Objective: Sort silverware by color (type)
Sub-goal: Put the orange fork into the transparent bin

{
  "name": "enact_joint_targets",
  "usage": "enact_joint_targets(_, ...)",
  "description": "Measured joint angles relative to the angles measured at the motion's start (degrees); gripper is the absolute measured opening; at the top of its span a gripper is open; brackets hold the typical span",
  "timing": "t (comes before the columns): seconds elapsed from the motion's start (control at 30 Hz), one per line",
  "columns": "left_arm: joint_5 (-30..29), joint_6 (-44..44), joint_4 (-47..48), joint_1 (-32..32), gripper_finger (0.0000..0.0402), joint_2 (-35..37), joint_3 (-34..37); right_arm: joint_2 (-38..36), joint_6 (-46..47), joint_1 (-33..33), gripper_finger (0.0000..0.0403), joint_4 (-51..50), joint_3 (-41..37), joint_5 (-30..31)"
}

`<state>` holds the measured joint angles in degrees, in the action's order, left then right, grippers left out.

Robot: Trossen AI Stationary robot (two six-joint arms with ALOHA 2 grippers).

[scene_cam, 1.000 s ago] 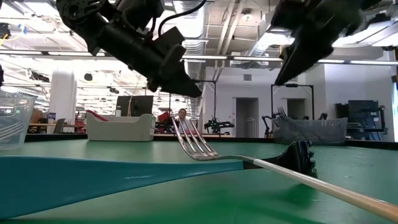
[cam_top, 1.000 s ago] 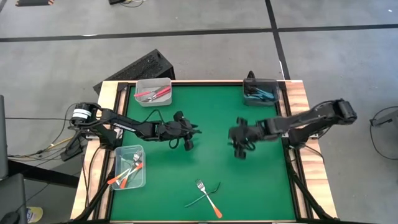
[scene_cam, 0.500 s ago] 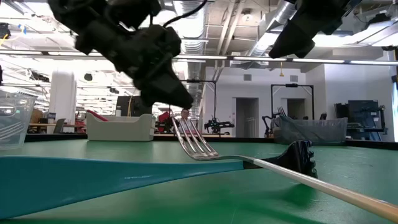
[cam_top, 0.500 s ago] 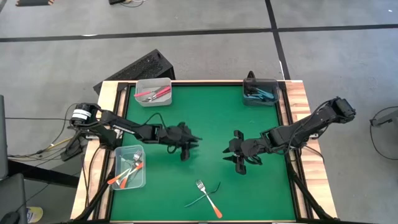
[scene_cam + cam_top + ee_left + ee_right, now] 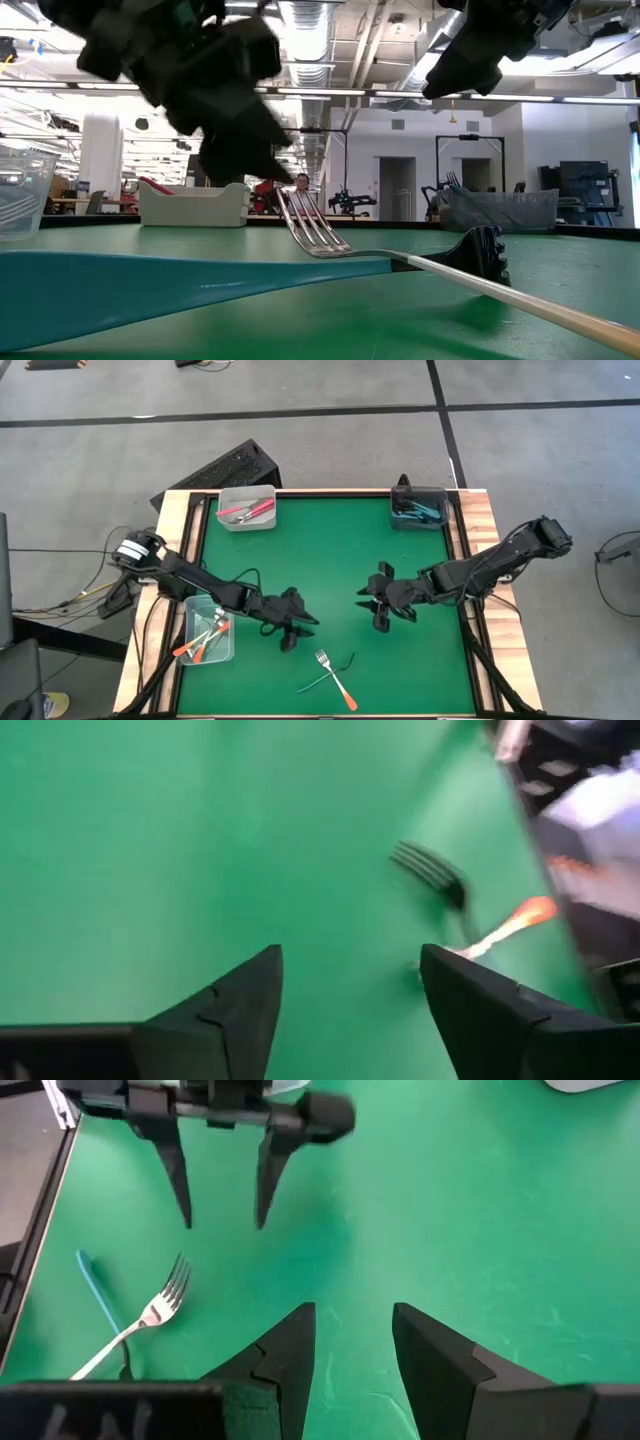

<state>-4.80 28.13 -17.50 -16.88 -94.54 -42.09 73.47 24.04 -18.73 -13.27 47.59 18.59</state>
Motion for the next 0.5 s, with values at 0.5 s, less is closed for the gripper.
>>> enact_joint_targets(0.5, 13.1, 3.4, -3.1, 0.5, 0.0231, -10.3, -2.9, 0.0, 1.5, -1.1, 0.0161, -0.2, 0.0, 0.1)
